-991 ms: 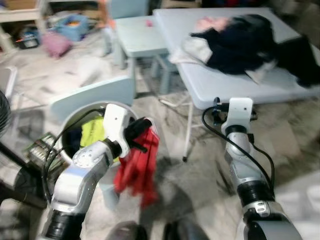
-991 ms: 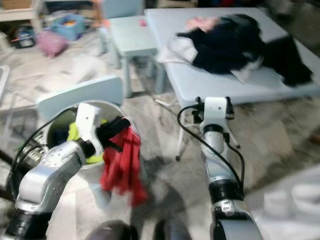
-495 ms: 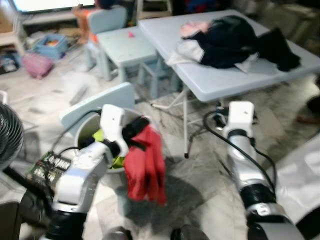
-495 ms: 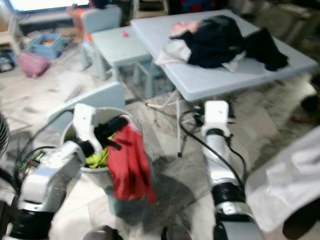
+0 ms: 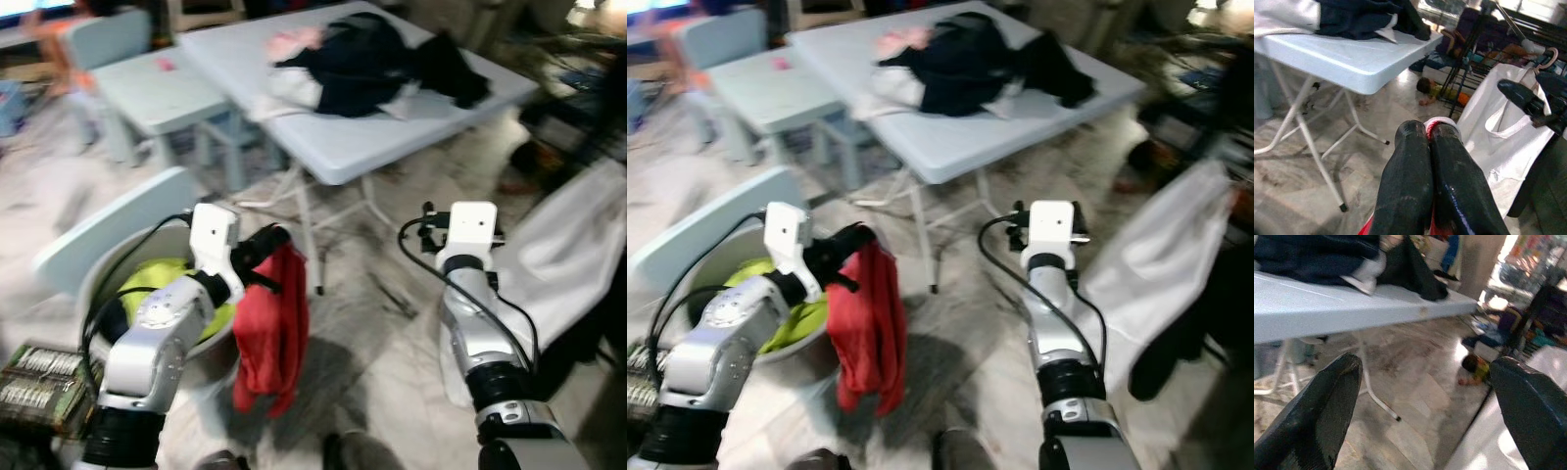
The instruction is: Hang hanger
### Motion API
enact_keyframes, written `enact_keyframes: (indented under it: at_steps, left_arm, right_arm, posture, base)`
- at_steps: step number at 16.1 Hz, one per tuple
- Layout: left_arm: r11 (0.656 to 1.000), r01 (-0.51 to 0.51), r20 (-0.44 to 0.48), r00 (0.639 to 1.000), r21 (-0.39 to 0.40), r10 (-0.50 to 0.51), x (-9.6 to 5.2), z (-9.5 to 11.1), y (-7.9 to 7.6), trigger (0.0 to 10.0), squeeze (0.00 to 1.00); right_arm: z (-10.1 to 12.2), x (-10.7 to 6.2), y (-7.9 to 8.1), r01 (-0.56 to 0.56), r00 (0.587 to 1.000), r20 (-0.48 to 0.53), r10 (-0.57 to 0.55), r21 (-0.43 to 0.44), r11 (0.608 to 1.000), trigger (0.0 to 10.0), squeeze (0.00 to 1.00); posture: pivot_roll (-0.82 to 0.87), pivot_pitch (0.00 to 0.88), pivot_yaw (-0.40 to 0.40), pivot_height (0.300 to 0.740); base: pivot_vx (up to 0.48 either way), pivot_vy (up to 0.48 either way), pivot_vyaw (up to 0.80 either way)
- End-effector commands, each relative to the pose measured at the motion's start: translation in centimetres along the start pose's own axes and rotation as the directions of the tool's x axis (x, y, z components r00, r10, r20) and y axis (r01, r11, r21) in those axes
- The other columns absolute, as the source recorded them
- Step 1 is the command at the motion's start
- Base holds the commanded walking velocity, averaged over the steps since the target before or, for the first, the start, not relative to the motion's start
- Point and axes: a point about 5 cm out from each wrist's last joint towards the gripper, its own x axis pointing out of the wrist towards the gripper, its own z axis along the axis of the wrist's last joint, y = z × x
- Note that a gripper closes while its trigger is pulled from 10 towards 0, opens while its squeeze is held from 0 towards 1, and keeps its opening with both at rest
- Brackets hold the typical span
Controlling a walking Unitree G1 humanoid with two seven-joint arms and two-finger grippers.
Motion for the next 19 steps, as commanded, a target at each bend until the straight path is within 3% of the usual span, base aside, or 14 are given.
enact_keyframes:
  at_steps: [1,8,15,19]
  left_arm:
    - [0.999,0.046,0.035,0.998,0.012,-0.046,0.6,0.7,-0.7,10.0,0.00]
    - [0.998,0.059,0.031,0.998,0.009,-0.059,0.9,0.6,-0.8,10.0,0.00]
    - [0.999,0.032,0.028,0.999,-0.005,-0.032,1.0,0.3,-0.8,10.0,0.00]
    - [1.000,-0.007,0.028,1.000,-0.013,0.007,0.6,0.2,0.4,10.0,0.00]
  right_arm:
    - [0.5,0.3,-0.6,0.017,1.000,0.017,-0.017,-0.003,1.000,10.0,0.00]
    - [0.4,0.3,-0.6,0.022,1.000,0.013,-0.022,-0.004,1.000,10.0,0.00]
    - [0.4,0.2,-0.5,0.020,1.000,0.016,-0.020,-0.007,1.000,10.0,0.00]
    - [0.3,0.0,-0.8,0.017,1.000,0.013,-0.017,-0.012,1.000,10.0,0.00]
  posture:
    - [0.03,0.062,-0.041,0.740]
    - [0.02,0.061,-0.038,0.740]
    - [0.02,0.059,-0.041,0.740]
    - [0.02,0.060,-0.043,0.740]
  base:
    - [0.352,0.000,-0.80]
    - [0.348,0.000,-0.80]
    - [0.000,0.000,-0.80]
    - [0.000,0.000,-0.80]
